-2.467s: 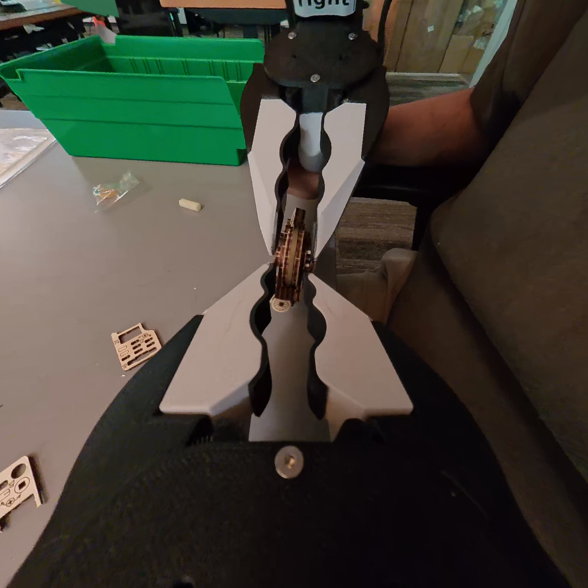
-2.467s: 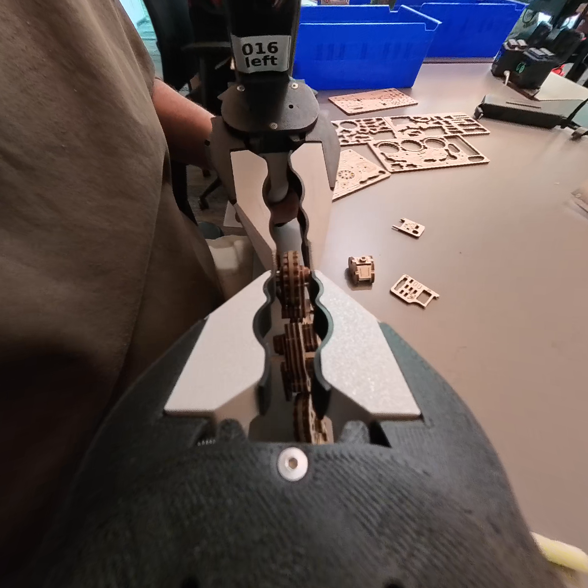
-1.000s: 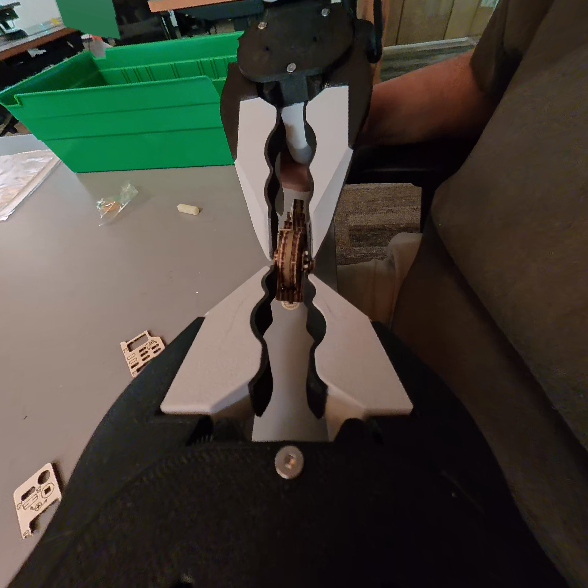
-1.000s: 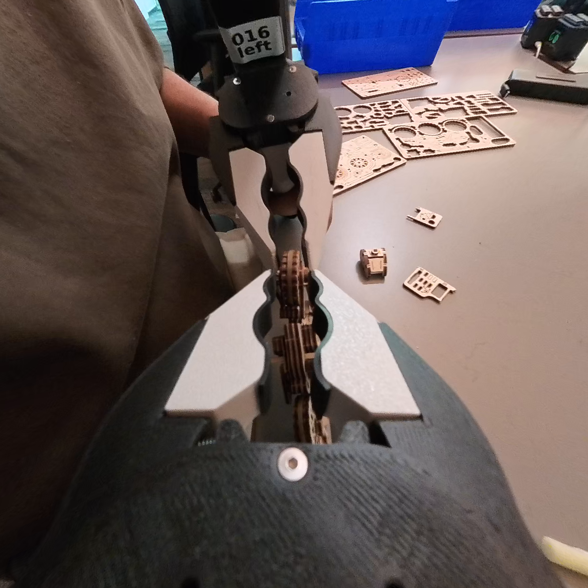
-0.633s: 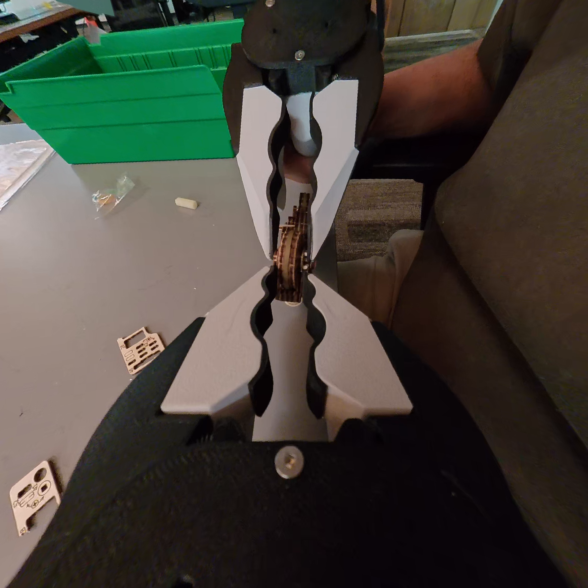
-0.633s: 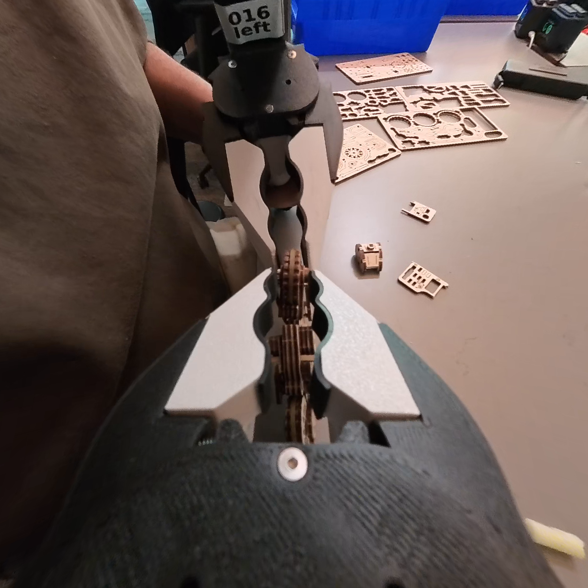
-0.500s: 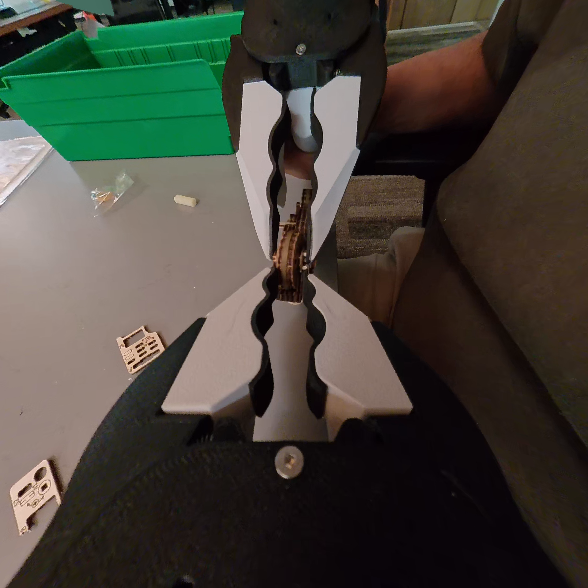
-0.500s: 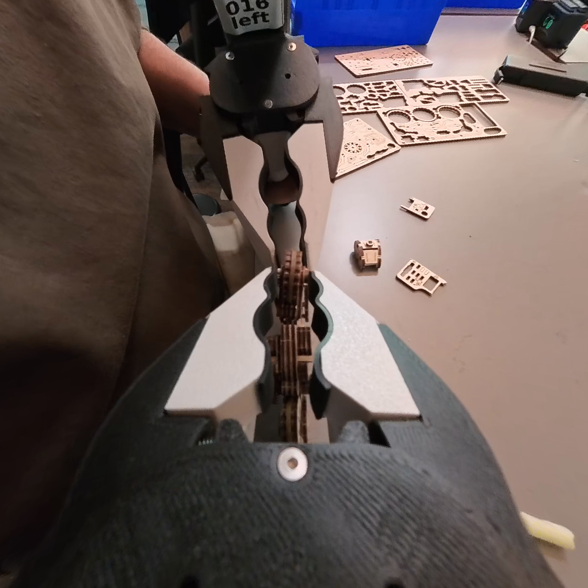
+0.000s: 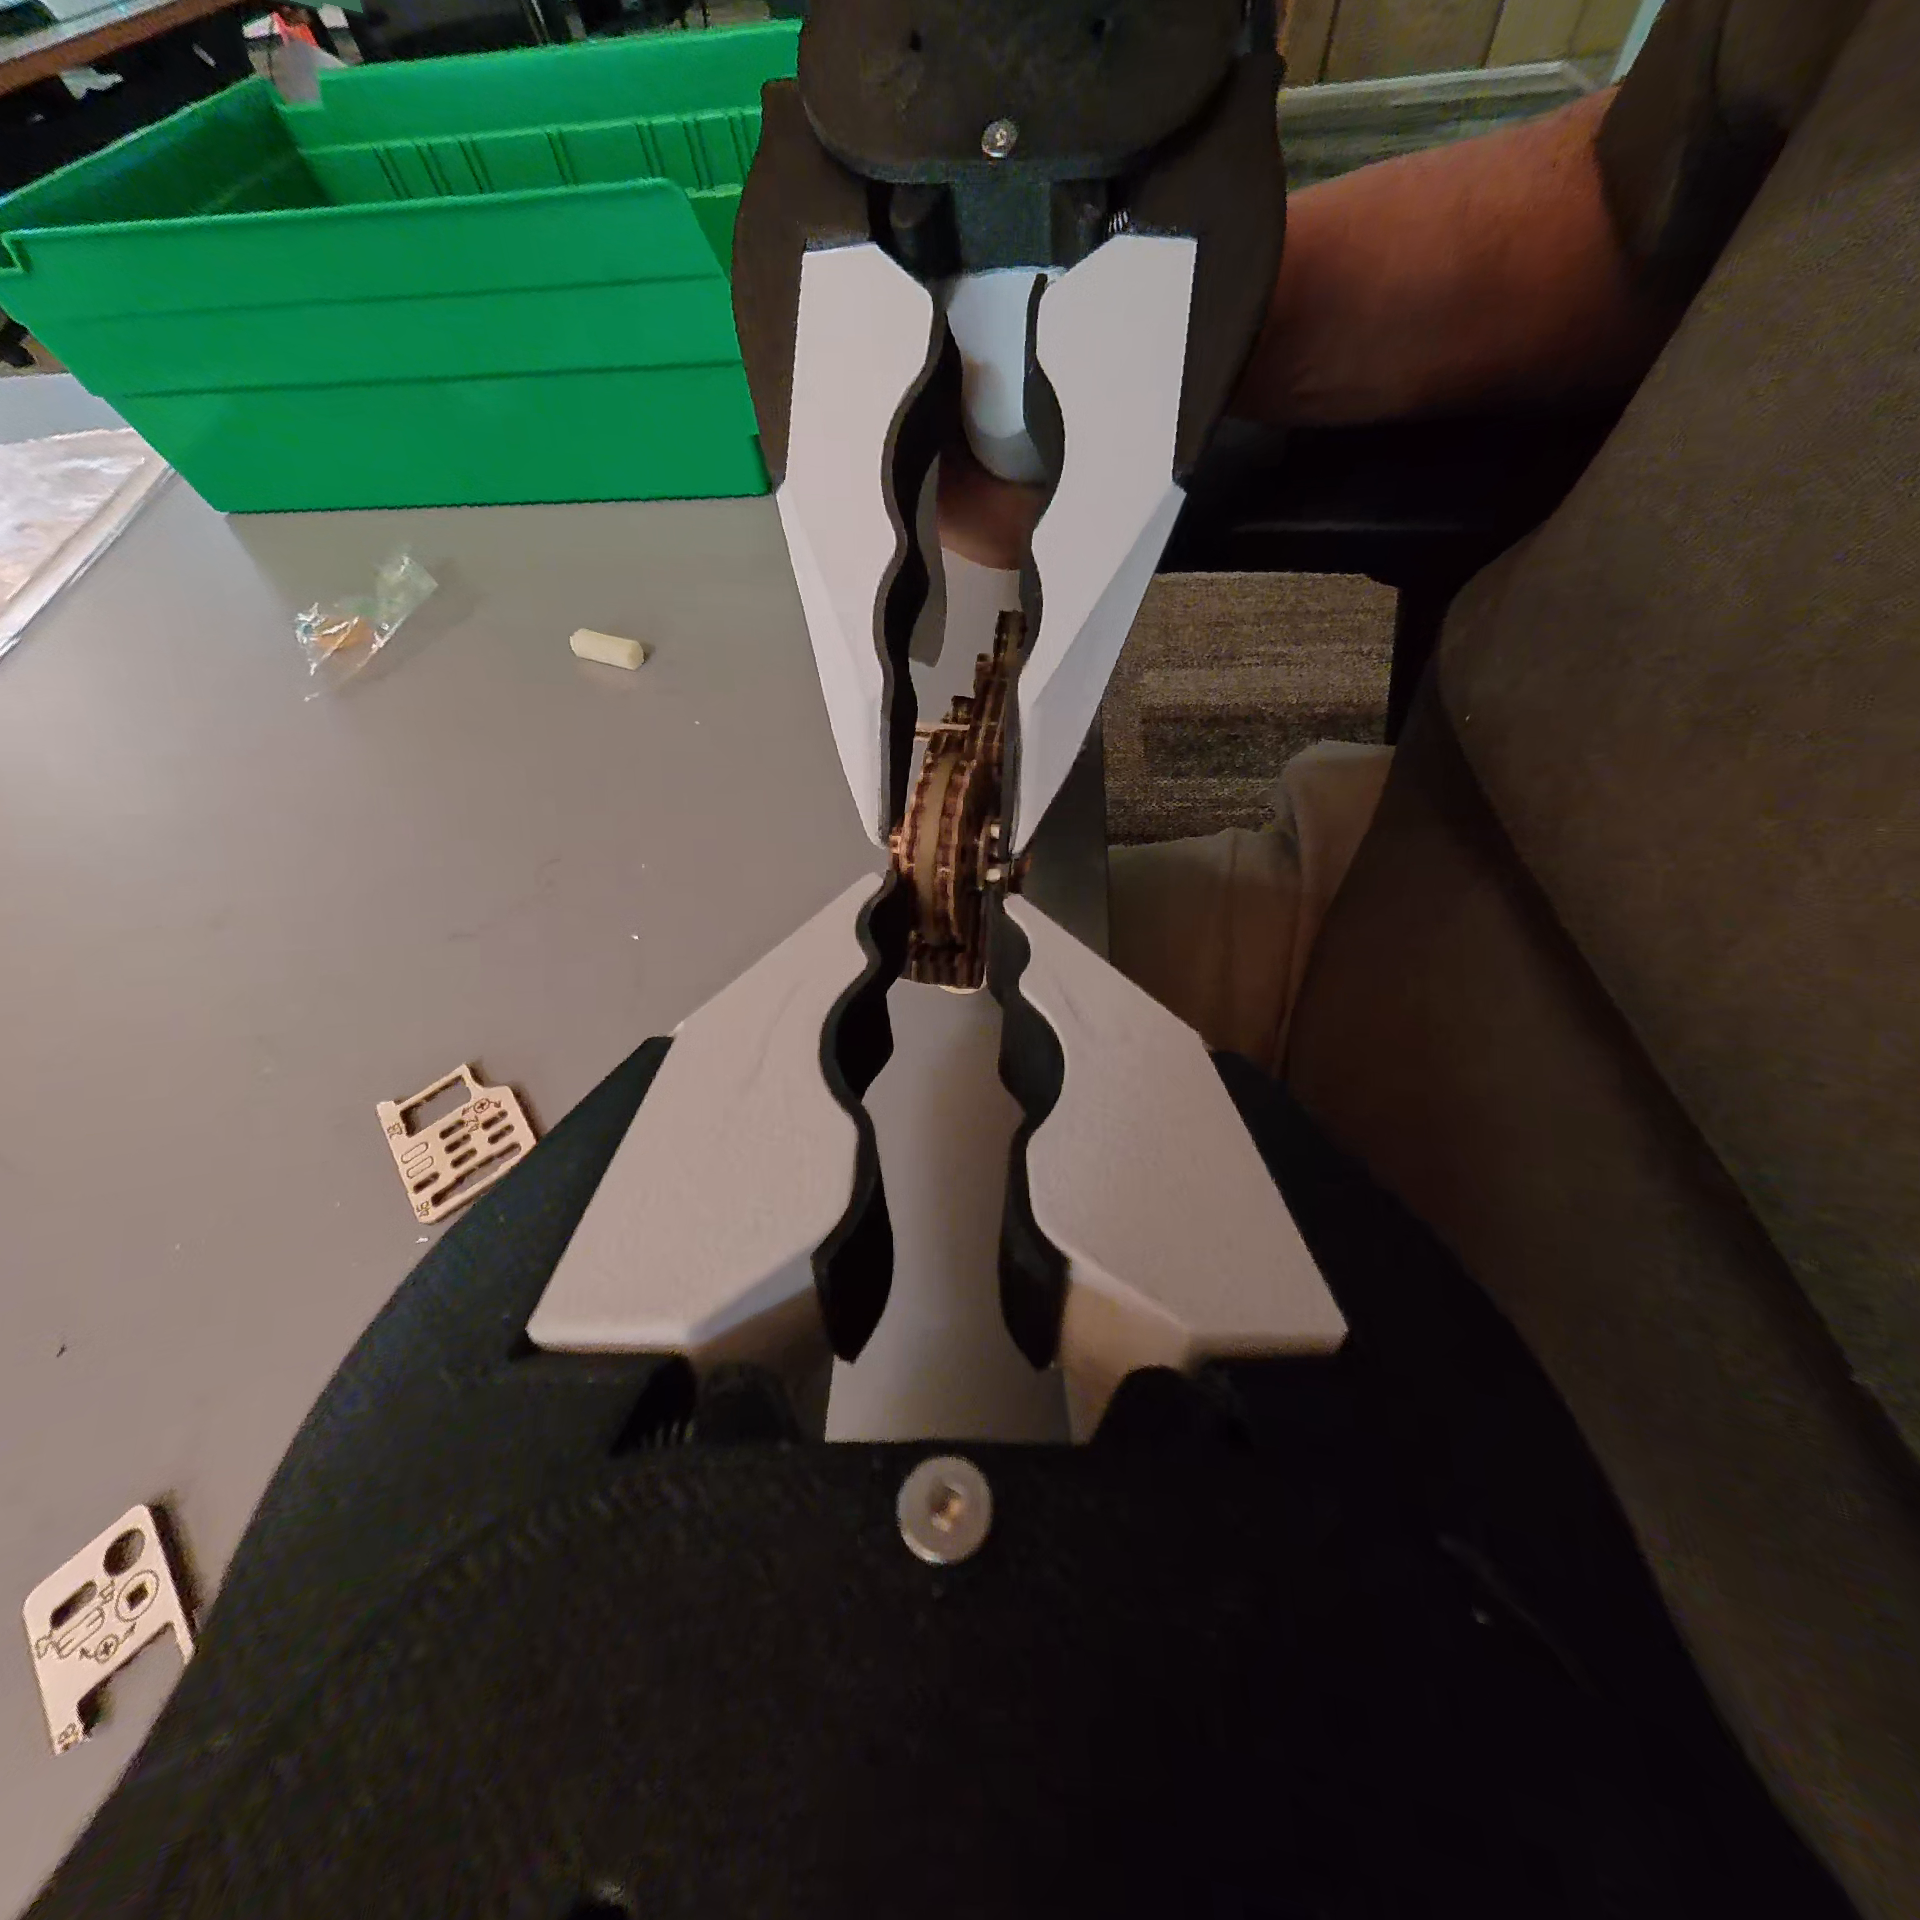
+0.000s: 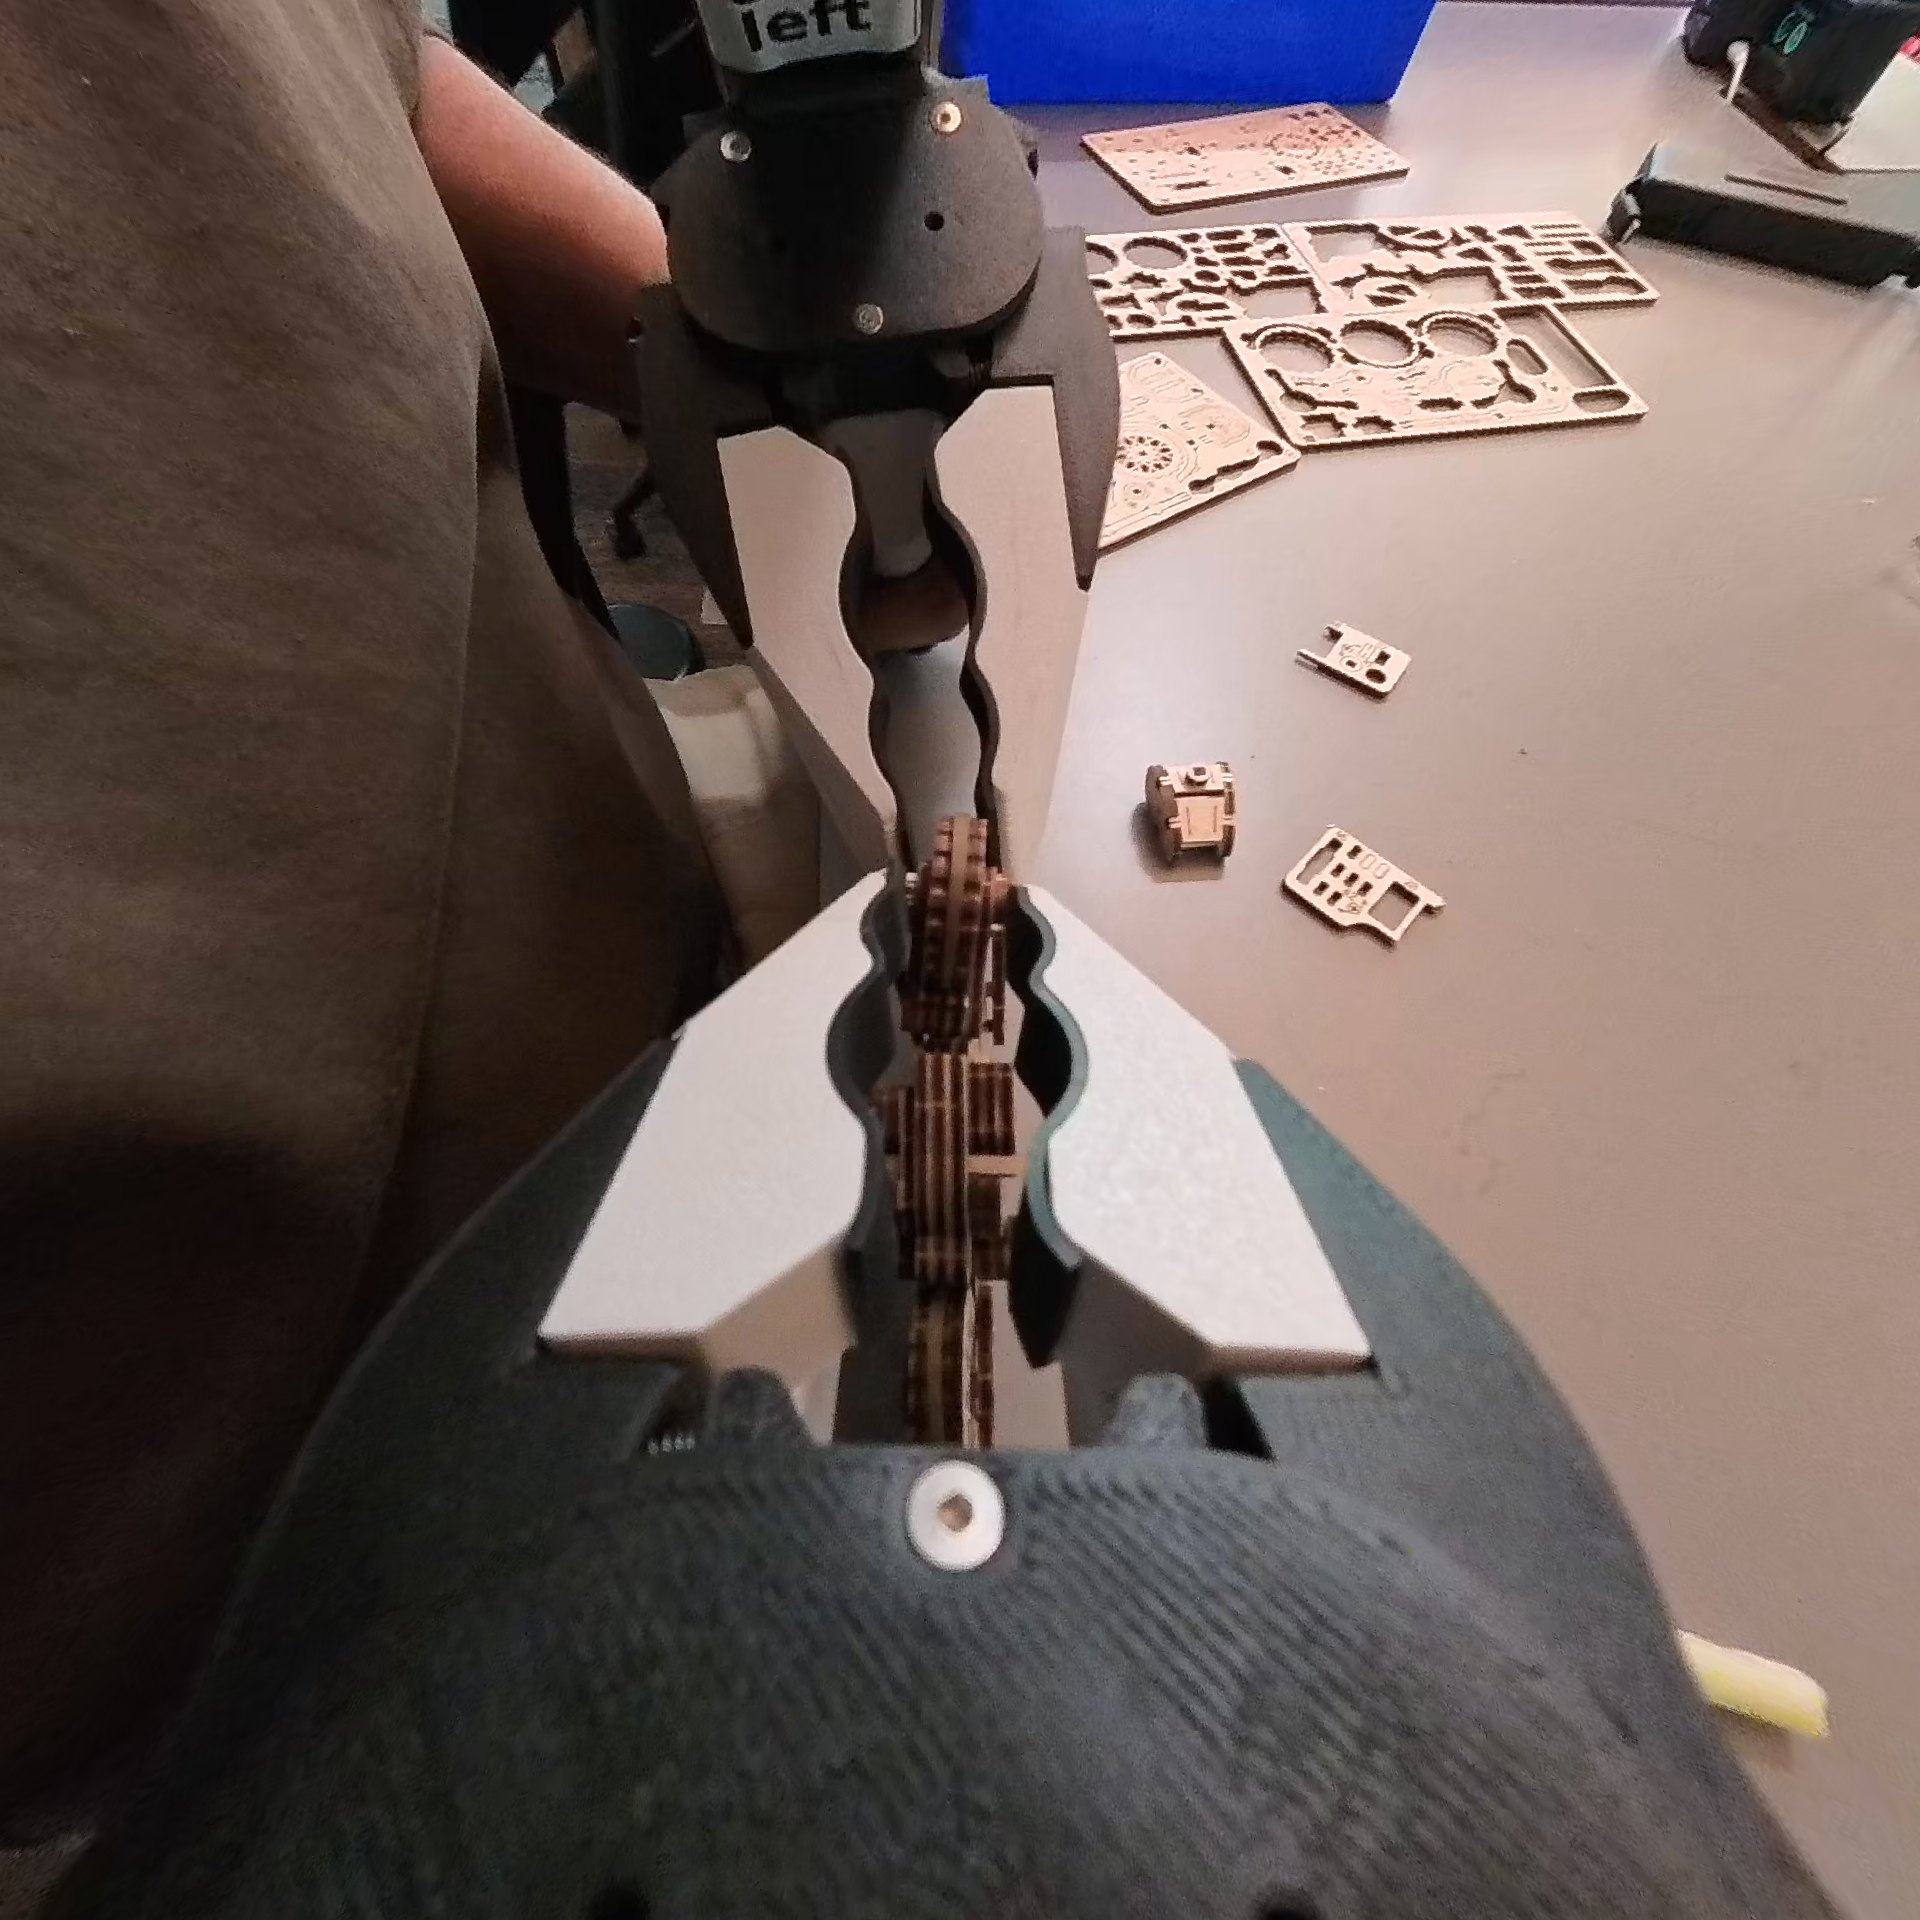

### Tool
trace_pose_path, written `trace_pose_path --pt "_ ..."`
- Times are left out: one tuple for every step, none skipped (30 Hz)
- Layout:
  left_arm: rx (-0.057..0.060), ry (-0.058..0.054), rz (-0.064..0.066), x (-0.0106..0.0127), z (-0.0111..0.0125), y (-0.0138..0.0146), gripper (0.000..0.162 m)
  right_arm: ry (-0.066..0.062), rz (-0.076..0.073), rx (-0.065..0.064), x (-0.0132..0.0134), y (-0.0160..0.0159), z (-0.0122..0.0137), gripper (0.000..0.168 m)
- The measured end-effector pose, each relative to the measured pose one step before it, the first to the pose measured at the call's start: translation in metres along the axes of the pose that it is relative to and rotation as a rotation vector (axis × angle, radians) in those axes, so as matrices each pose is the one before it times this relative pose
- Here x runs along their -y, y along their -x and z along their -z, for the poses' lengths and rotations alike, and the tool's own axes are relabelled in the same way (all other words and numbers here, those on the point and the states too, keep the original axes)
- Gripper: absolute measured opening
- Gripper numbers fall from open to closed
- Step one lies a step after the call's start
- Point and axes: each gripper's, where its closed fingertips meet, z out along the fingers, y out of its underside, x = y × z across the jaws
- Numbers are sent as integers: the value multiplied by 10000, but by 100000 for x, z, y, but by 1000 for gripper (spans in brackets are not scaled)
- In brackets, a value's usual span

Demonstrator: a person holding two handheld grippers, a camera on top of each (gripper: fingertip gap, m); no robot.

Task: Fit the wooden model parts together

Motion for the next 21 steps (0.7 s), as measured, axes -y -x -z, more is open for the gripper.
trace_pose_path --pt "13 -7 -21 19 -15 -15 11 0 16 -11 23 -9 42 17" --pt "21 31 -15 -41 -26 16 12 47 26 -14 -21 -2 17 17" --pt "11 18 17 -14 -17 30 11 33 55 -47 -37 -23 -6 17" --pt "1 -13 4 18 -13 12 12 2 7 -12 6 -13 28 17" --pt "-19 -43 41 73 -4 28 12 -40 -54 40 36 -15 58 17" --pt "-59 -53 145 85 2 16 11 -71 -102 59 43 -28 39 17" --pt "-136 -60 184 91 31 -56 11 -85 -111 81 62 6 56 17" --pt "-109 -110 134 145 77 -25 12 -110 -95 93 102 24 80 17" --pt "-73 -133 136 168 97 5 12 -118 -84 72 151 0 75 17" --pt "-103 -116 160 144 98 -29 12 -89 -58 60 134 22 55 18" --pt "-104 -82 121 101 70 -58 12 -43 -24 55 80 45 23 18" --pt "-48 -27 39 27 41 -24 12 -10 -1 21 32 31 2 18" --pt "-39 -19 3 23 25 -31 12 3 2 1 3 11 -13 18" --pt "-46 -27 -6 27 39 -58 12 1 -11 17 3 37 -7 18" --pt "-32 -74 7 88 77 -28 15 24 -5 0 -39 11 -19 18" --pt "-46 -88 41 96 112 -5 15 83 28 -25 -144 -29 -42 18" --pt "-60 -89 45 100 109 -15 17 37 3 3 -78 -8 -33 18" --pt "-12 -127 28 164 118 34 17 22 -18 14 -49 8 -37 18" --pt "6 -67 24 81 64 44 17 35 7 -6 -88 -18 -52 18" --pt "-9 25 -1 -33 -20 -15 17 7 0 2 -36 -9 -31 18" --pt "11 18 -51 -12 -38 -22 17 -5 -17 10 -4 -16 0 18"
